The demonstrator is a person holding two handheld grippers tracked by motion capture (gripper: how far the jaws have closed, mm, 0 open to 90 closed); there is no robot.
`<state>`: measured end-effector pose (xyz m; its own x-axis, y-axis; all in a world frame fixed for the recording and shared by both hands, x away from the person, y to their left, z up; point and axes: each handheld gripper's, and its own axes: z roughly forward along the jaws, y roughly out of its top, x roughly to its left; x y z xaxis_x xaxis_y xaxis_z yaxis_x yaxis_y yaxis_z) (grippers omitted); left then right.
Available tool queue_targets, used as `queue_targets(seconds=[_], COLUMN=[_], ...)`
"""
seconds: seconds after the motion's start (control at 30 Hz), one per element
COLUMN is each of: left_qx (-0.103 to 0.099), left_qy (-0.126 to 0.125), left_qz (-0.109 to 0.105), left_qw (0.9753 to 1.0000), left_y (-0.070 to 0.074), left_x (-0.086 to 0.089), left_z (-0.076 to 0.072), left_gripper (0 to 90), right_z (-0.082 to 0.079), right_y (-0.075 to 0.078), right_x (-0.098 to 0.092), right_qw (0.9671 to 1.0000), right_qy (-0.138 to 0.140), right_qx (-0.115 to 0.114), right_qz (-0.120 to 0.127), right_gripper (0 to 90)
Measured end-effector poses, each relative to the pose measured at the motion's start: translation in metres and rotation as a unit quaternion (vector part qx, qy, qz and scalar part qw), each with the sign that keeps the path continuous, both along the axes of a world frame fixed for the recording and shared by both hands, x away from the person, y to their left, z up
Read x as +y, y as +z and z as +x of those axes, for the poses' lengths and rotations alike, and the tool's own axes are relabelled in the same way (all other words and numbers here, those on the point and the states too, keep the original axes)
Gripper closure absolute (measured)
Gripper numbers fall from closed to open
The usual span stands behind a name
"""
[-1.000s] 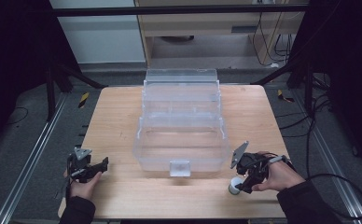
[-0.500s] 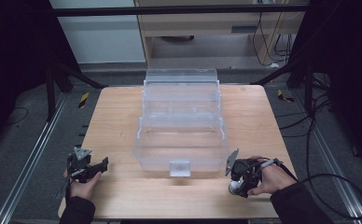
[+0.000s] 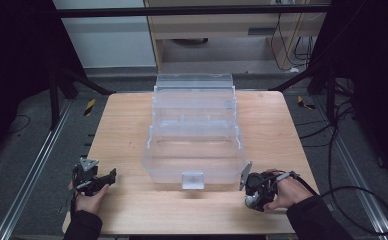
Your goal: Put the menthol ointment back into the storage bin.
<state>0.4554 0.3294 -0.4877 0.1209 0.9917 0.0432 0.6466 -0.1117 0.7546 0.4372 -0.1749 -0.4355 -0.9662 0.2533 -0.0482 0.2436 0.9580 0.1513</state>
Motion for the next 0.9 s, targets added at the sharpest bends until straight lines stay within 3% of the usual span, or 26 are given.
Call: queue_targets(seconds=[0.47,0.9], left_qx=[0.002,0.002], left_qy=[-0.001,0.0], left_qz=[0.001,0.0], left_qw=[1.0,1.0], left_y=[0.0,0.0], left_x=[0.0,0.0], left_z=[0.0,0.0], left_gripper=[25.3,25.3], right_z=[0.002,0.003], right_y=[0.002,0.036], right_x=[0.002,-0.004], right_qw=[0.9999,0.9992], right_qy=[-0.009,-0.031], right_qx=[0.006,-0.001], right_qz=[-0.013,0.024], right_gripper=[50.1,50.2])
